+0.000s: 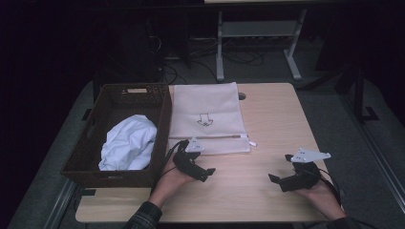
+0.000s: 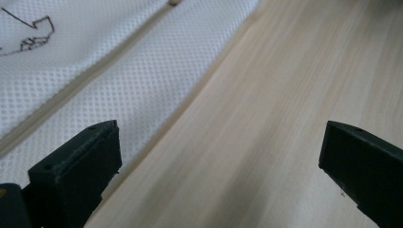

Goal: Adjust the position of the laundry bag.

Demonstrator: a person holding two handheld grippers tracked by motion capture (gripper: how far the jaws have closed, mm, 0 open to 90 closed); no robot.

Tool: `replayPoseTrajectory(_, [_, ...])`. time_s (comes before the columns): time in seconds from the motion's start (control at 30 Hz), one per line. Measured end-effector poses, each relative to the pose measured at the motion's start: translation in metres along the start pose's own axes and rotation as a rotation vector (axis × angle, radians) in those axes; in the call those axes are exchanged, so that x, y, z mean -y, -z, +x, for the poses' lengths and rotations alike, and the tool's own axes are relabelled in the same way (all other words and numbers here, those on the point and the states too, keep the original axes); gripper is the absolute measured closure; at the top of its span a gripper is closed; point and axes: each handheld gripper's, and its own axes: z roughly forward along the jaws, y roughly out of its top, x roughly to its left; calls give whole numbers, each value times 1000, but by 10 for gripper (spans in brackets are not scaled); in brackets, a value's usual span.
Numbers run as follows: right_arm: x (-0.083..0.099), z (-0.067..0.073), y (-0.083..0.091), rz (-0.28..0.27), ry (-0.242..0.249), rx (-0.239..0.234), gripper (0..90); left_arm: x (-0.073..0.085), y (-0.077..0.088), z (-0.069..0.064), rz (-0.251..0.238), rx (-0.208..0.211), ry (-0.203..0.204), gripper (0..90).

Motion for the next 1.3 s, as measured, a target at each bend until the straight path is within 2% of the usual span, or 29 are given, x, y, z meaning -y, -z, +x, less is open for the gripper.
replayPoseTrajectory(0.17, [0,1,-1,8,9,-7,0,-7,0,3,-8,-18,-2,0])
replayPoseTrajectory(0.33, [0,2,-1,5,15,-12,0,-13,-2,10,-15,-25,14,0])
replayPoseTrajectory(0.6, [0,1,-1,3,10,-12,0,-18,-7,16,-18,-20,19,0])
replayPoseTrajectory(1.3, [1,1,-1,2,11,-14,0,-40,-14,42,-32,-73,63,0])
